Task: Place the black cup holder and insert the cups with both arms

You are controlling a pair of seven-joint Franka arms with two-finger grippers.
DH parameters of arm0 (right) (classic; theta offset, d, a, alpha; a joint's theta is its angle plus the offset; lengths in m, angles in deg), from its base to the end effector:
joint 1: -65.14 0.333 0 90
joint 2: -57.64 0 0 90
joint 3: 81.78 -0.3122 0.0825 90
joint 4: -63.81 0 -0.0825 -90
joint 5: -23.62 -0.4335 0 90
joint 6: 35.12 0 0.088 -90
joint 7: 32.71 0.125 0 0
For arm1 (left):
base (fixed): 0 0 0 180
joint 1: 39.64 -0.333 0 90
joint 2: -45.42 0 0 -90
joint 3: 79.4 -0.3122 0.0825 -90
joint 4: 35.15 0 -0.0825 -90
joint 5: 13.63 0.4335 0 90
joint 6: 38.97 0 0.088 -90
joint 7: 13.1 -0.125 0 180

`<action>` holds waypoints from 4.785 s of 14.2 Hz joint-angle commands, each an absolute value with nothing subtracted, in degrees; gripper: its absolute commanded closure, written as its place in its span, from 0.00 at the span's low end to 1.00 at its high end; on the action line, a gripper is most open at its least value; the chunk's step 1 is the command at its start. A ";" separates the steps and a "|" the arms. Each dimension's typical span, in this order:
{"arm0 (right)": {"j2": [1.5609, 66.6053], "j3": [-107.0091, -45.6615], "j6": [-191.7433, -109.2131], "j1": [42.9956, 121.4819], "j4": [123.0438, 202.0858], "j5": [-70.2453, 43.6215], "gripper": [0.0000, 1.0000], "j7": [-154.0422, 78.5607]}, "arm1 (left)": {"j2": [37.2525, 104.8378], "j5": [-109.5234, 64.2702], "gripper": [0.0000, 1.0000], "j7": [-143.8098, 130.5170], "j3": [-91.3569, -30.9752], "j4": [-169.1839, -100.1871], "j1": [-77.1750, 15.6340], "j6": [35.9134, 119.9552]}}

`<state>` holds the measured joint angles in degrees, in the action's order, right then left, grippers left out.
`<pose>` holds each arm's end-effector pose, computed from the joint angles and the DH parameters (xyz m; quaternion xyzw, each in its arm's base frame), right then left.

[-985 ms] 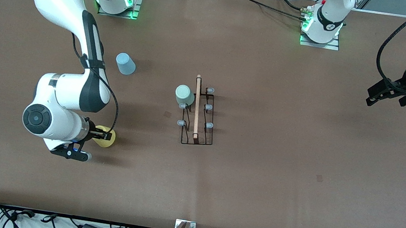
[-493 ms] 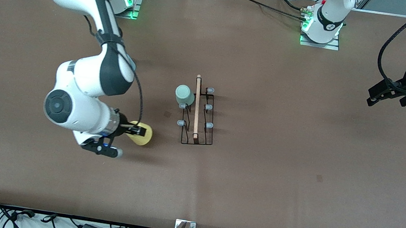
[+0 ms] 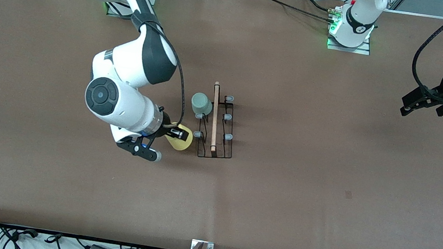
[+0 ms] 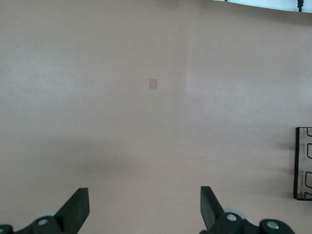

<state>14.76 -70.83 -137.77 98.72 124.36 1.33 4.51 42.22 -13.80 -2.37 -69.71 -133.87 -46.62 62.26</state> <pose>0.7044 0.3848 0.3684 -0.9818 0.1437 0.0643 0.1067 0.6038 -0.0310 0.5736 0.9963 0.0700 0.0495 0.0026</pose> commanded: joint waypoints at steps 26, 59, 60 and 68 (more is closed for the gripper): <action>20.54 -57.90 -128.30 101.01 124.36 4.99 0.00 -4.45 | 43.05 -14.95 0.00 -3.69 -69.82 -132.36 -46.85 61.93; 55.85 -79.76 -135.12 63.12 159.75 23.09 0.00 -34.55 | 43.14 -14.95 0.00 -3.69 -69.91 -132.36 -46.94 61.93; 58.05 -79.76 -136.18 63.12 162.91 23.44 0.00 -34.47 | 43.14 -14.95 0.00 -3.69 -69.82 -132.36 -46.94 61.93; 59.31 -79.94 -134.97 63.12 163.30 23.62 0.00 -34.47 | 43.14 -14.95 0.00 -3.69 -69.82 -132.36 -46.94 61.93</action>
